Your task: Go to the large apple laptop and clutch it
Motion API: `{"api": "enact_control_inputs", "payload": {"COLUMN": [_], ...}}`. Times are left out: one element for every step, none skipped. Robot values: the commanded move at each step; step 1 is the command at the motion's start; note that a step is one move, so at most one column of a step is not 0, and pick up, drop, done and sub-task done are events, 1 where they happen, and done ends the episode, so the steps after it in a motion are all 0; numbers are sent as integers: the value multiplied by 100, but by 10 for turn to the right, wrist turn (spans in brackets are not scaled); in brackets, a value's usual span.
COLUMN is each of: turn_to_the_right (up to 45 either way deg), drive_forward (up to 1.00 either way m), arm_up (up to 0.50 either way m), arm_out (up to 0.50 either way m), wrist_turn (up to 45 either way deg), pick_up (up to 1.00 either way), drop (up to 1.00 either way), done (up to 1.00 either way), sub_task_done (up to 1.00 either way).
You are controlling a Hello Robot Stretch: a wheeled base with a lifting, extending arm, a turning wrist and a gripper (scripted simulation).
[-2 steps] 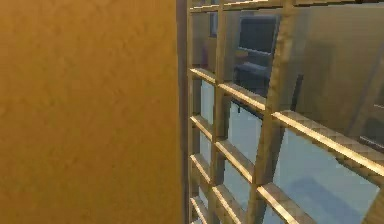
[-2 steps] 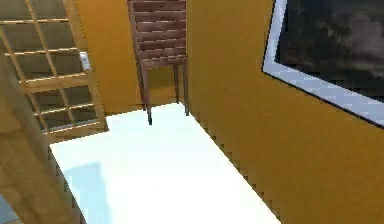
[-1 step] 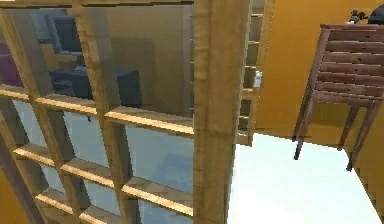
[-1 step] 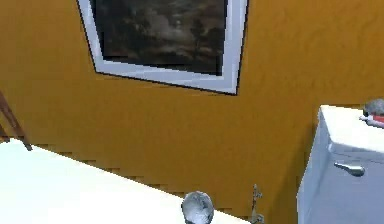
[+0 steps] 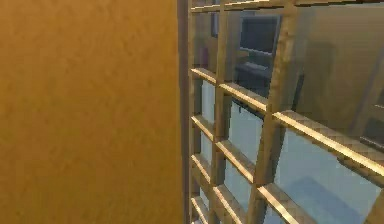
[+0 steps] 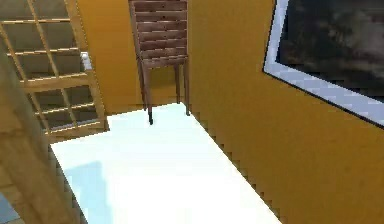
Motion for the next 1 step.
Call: {"api": "enact_control_inputs", "payload": {"turn_to_the_right": [450], "drive_forward": [0], "arm_up": [0], "arm_out": [0], "wrist_turn": [0], "pick_up": [0], "drop": [0], "done": [0], "sub_task_done": [0]}}
